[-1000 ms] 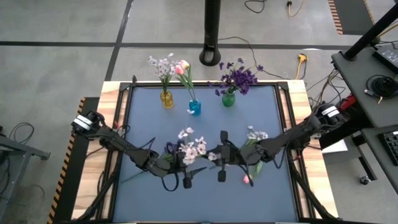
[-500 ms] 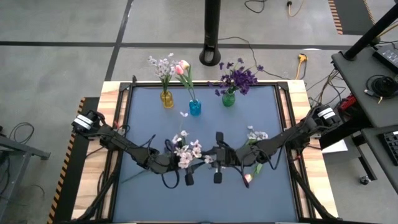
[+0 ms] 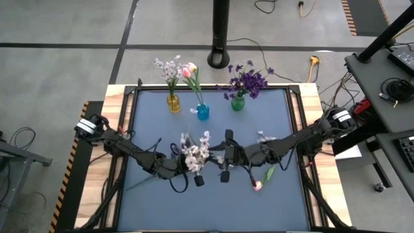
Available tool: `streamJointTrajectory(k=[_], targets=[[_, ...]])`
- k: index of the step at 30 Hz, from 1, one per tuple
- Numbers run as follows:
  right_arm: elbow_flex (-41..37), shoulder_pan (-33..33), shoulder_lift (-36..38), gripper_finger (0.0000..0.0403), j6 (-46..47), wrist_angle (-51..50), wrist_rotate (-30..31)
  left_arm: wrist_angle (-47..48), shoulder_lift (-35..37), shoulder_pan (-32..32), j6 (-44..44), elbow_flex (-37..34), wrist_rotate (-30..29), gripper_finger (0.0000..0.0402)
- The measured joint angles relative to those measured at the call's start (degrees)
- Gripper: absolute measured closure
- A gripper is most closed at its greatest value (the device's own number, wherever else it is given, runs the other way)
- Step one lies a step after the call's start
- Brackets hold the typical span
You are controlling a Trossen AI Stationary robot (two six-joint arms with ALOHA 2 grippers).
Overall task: Sort flowers into vase by color
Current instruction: Put the top white flower into the yellow vase
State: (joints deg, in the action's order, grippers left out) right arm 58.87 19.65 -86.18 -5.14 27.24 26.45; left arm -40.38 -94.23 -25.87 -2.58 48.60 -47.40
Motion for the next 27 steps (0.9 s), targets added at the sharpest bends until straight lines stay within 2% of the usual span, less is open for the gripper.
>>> streamJointTrajectory(k=[4, 8, 11, 15, 20, 24, 27], targets=[[-0.02, -0.21, 3.09, 0.0222, -0.05, -2.19, 0.14, 0.79, 0.72, 0.96, 0.39, 0.0, -0.07, 0.0397], [-0.02, -0.19, 8.0, 0.0201, 0.19, -8.05, 0.58, 1.37, 2.74, 1.27, 0.52, 0.0, 4.0, 0.0397], [-0.02, -0.21, 12.03, 0.0192, 0.59, -12.99, 0.6, 4.3, 5.64, 1.33, 0.06, 0.0, 4.45, 0.0398], [-0.02, -0.21, 16.16, 0.0186, 0.61, -17.18, 0.69, 15.22, 12.79, 2.58, -0.12, 0.0, 4.81, 0.0398], [-0.13, -0.21, 17.36, 0.0187, 0.56, -19.95, 0.69, 29.24, 22.25, 6.82, 0.26, -0.18, 4.9, 0.0399], [-0.37, -0.32, 16.88, 0.0188, 0.6, -20.34, 0.7, 34.86, 29.22, 11.76, 0.28, -1.5, 4.93, 0.0399], [-0.52, -0.53, 16.39, 0.0188, 1.3, -20.92, 0.66, 35.44, 34.03, 15.98, -0.33, -4.59, 5.41, 0.0399]])
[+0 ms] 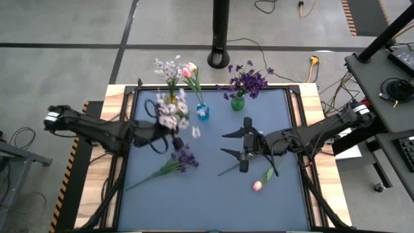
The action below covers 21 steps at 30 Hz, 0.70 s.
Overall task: Sort flowers into vase by color
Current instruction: Put the top white flower into the yellow vase
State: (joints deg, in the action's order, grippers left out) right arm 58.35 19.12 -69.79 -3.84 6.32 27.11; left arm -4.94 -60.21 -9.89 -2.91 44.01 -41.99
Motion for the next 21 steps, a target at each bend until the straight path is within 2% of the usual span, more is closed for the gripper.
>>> streamJointTrajectory(k=[4, 9, 13, 19, 21], targets=[[-0.11, -0.27, -0.69, 0.0188, 0.81, -0.23, 0.02, -0.11, 6.44, 7.77, 0.41, -5.15, 4.13, 0.0399], [-0.11, -0.84, -1.73, 0.0188, 1.48, -0.1, -0.01, -1.1, 10.88, 19.72, -0.33, -10.17, 8.69, 0.04], [-0.11, -1.7, -2.67, 0.0188, 2.37, -0.1, -0.02, -6.6, 10.93, 28.6, -3.55, -12.38, 16.35, 0.04], [-0.11, -3.22, -3.49, 0.0188, 3.87, -0.08, -0.02, -7.53, 8.59, 38.23, -4.55, -12.65, 18.21, 0.04], [-0.11, -3.55, -3.53, 0.0188, 3.89, -0.1, -0.02, -7.96, 7.64, 39.98, -4.58, -12.65, 20.87, 0.04]])
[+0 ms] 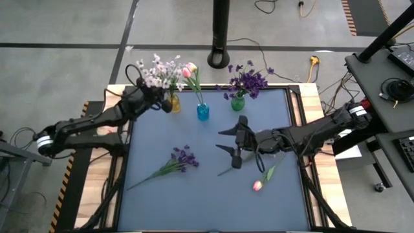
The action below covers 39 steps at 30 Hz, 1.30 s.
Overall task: Sort flowers into vase by color
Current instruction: Put the top white flower into the yellow vase
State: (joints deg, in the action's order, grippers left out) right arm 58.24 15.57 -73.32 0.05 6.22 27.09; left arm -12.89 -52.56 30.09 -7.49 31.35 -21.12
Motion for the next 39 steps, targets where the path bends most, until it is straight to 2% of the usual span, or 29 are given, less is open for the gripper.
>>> streamJointTrajectory(k=[3, 14, 20, 24, 32, 39], targets=[[0.0, -0.46, 0.01, 0.0188, -0.02, 0.04, 0.01, -1.33, -1.81, 1.4, 0.07, 0.0, 2.92, 0.04], [0.0, -0.98, 0.02, 0.0188, -0.04, 0.02, 0.0, -4.21, -6.88, 1.95, 3.0, 0.02, 3.1, 0.04], [0.0, -0.98, 0.0, 0.0188, -0.04, 0.02, 0.0, -2.52, -7.23, 1.95, 7.01, 0.0, 2.97, 0.0395], [0.0, -0.98, 0.01, 0.0188, -0.04, 0.02, 0.0, -0.75, -7.14, 1.91, 7.89, 0.0, 1.04, 0.0392], [0.0, -0.98, 0.0, 0.0188, -0.15, 0.02, 0.0, 1.05, -7.13, 1.9, 8.53, 0.0, 0.85, 0.0389], [-0.02, -0.98, 0.02, 0.0188, -0.31, 0.0, -0.02, 3.38, -7.04, 1.81, 8.56, 0.0, 0.75, 0.0362]])
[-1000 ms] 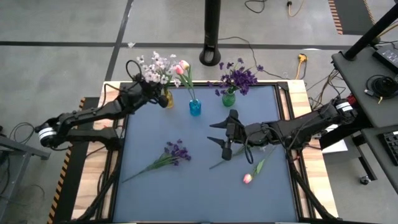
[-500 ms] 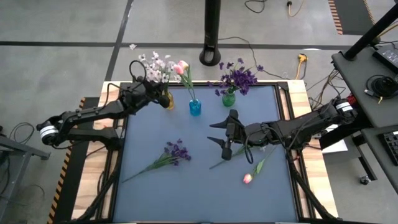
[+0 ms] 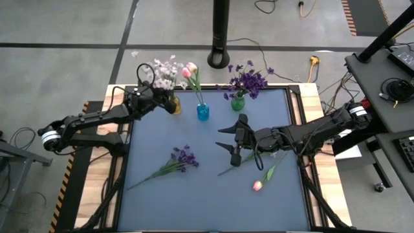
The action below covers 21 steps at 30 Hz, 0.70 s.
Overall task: Sort flowers into vase by color
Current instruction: Put the top white flower into the yellow vase
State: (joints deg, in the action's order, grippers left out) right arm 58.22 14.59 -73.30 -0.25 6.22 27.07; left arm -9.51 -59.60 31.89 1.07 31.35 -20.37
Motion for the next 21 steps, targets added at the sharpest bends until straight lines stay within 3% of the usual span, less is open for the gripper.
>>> streamJointTrajectory(k=[21], targets=[[-0.09, -0.02, -0.02, 0.0188, -0.61, -0.04, -0.05, 19.64, 3.5, -0.98, 5.45, 0.0, -0.06, 0.0199]])
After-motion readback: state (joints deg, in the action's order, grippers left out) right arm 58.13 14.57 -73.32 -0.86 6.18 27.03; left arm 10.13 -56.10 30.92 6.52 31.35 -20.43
